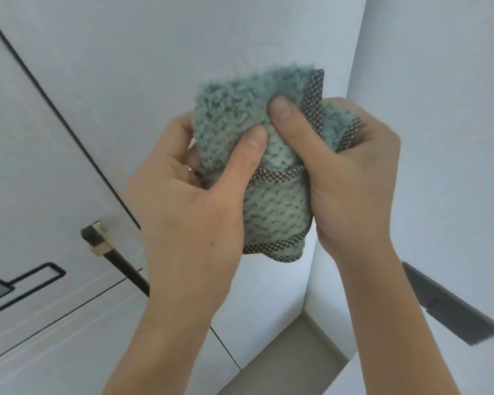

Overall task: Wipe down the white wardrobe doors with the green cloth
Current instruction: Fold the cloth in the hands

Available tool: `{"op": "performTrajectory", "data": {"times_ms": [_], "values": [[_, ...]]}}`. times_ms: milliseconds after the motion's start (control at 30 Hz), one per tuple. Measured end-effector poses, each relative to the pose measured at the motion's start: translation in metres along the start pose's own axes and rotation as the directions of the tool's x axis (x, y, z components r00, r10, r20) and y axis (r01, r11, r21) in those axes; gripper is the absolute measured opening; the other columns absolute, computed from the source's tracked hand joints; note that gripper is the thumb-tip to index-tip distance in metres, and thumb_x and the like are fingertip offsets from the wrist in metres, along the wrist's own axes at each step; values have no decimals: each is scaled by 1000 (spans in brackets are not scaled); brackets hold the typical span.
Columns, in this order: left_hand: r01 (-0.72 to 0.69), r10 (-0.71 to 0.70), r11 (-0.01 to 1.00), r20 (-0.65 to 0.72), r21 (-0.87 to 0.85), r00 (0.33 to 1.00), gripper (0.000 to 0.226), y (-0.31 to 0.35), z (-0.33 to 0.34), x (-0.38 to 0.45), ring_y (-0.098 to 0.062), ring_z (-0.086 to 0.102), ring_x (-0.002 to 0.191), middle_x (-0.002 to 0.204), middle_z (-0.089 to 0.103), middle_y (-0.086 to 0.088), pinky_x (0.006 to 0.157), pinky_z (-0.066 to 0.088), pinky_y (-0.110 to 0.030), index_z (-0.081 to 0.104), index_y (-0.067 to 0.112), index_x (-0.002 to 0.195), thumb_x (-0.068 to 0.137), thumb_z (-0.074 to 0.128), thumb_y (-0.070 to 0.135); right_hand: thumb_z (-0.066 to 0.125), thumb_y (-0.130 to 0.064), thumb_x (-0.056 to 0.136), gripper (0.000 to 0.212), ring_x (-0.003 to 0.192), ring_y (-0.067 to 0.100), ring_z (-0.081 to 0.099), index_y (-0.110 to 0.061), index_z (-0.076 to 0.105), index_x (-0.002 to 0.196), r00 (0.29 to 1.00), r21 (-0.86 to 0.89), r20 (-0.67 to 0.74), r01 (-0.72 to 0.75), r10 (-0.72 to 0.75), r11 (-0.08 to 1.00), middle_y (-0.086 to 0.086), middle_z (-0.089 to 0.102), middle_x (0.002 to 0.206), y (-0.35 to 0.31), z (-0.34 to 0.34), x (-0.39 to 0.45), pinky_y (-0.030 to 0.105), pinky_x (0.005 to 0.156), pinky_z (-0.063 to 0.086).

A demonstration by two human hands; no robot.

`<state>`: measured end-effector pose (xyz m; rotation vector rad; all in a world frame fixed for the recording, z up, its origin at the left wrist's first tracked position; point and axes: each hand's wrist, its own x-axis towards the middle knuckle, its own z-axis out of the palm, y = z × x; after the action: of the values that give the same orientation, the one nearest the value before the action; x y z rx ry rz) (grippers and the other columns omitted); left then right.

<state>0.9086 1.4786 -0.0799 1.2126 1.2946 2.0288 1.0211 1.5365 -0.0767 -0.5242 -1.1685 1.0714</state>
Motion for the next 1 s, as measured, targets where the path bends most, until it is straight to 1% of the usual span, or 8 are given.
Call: {"op": "performTrajectory", "data": {"times_ms": [200,333,433,567,700,800,900,1000], "values": [[398,-348,889,233,-224,908,25,69,2,-4,-24,79,98,103,81,-9,80,65,-38,76,7,107,98,64,26,71,-27,95,39,71,22,58,10,64,83,988,-110,-44,-151,147,982,31,62,78,-58,6,-17,42,67,53],[422,-361,900,356,-109,862,12,88,-13,0,-24,79,87,94,81,-10,74,64,-35,74,6,102,93,76,14,60,-18,102,26,92,28,71,6,69,103,960,-89,-131,-259,246,962,23,74,103,-99,14,-50,48,89,58],[429,-381,902,383,-45,841,20,97,-22,-10,-21,77,75,85,81,-10,68,63,-34,70,4,95,83,86,9,65,-18,98,21,93,23,72,2,70,102,925,-78,-204,-342,321,936,12,76,100,-124,21,-82,41,86,59],[495,-432,869,517,19,739,39,109,-40,-41,-26,78,76,87,80,-15,70,65,-38,67,-4,100,72,93,6,83,-14,84,32,100,34,75,4,74,109,887,-94,-331,-370,322,924,18,77,106,-149,26,-132,44,89,60],[584,-473,812,587,1,657,47,116,-51,-66,-26,78,80,94,80,-15,69,63,-33,67,-8,109,71,93,1,80,-6,84,31,106,38,72,7,72,111,871,-93,-400,-348,285,933,21,75,110,-159,22,-175,48,97,58],[600,-498,791,694,119,520,38,115,-50,-72,-24,79,91,102,81,-11,82,63,-39,73,1,111,79,90,13,77,-1,85,31,108,37,72,5,71,115,874,-108,-411,-328,259,938,21,74,113,-166,14,-193,47,100,56],[540,-535,771,803,338,263,19,108,-51,-76,-14,77,86,102,81,-2,80,61,-36,78,11,109,97,74,25,72,4,88,33,108,34,71,-1,69,121,859,-135,-457,-326,233,936,22,73,115,-174,-1,-208,44,100,56],[507,-519,788,820,349,242,15,89,-44,-87,-18,76,90,104,80,-7,84,62,-37,77,7,110,98,73,16,69,5,91,38,107,36,70,-12,67,125,820,-174,-516,-382,246,907,24,72,117,-168,-21,-222,45,98,57]]}}
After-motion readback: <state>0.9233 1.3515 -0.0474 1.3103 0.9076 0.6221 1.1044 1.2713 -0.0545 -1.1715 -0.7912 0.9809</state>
